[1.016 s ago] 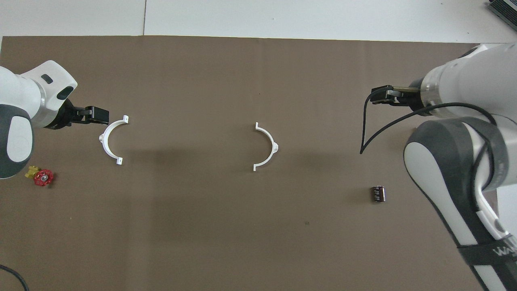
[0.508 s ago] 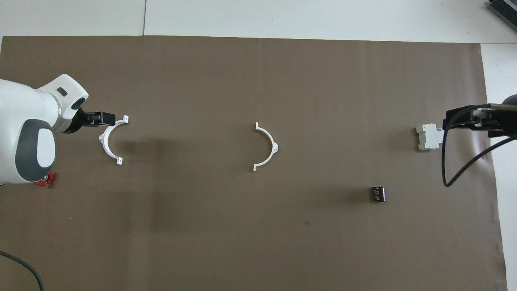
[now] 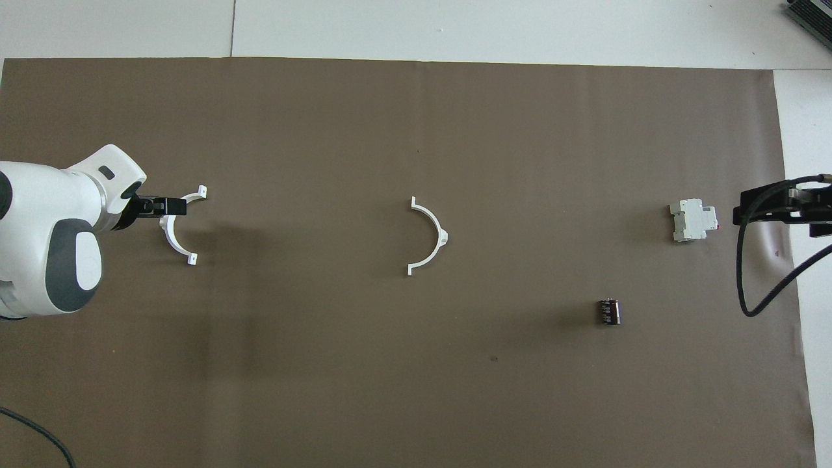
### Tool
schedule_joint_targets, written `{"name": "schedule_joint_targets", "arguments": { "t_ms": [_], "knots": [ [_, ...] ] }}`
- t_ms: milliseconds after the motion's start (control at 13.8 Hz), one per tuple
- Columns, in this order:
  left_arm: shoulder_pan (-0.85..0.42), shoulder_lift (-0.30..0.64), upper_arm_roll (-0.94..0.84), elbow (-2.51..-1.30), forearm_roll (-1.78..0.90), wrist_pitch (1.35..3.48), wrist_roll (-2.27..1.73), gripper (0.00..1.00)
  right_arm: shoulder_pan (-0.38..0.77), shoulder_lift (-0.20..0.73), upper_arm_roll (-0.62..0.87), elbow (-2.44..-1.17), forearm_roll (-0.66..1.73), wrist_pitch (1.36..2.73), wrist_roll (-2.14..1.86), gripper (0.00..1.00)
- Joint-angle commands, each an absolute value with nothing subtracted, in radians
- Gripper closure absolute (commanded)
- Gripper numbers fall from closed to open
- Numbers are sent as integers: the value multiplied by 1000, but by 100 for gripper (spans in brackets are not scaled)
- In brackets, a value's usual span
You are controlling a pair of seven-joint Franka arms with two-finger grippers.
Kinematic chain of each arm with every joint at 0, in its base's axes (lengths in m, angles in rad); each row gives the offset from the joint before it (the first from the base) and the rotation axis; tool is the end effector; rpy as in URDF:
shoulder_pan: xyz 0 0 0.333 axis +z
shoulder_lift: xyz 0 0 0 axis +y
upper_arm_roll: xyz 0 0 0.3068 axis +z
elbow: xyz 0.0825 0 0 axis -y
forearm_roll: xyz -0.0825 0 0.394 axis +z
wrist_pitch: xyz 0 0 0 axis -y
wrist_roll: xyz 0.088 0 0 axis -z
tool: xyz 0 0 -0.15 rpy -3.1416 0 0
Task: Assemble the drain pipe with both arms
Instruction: 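Lower the left gripper onto the half-clamp while the right gripper returns to rest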
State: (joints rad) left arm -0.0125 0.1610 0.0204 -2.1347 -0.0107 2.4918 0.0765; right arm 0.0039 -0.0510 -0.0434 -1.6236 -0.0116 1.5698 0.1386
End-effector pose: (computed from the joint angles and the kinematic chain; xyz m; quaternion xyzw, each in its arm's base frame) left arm 0.5958 0.0045 0.2932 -0.9947 0.0305 -0.0979 0.0021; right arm 0.5480 -0.0239 0.5751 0.9960 -0.0889 -0.0012 0.0048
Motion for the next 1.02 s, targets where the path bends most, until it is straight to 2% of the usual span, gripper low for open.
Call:
{"name": "schedule_joint_targets", "arguments": {
  "t_ms": [0,218,944],
  "knots": [
    [5,175,18,-2172,-8,2548,92,0,-2,-55,-40,-1629,6,1566,124,0],
    [28,184,55,-2169,-6,2523,84,0,0,-55,-38,-1628,6,1566,121,0],
    [-20,222,55,-2164,-6,2523,-77,0,0,-55,-37,-1628,6,1565,121,0]
  ]
}}
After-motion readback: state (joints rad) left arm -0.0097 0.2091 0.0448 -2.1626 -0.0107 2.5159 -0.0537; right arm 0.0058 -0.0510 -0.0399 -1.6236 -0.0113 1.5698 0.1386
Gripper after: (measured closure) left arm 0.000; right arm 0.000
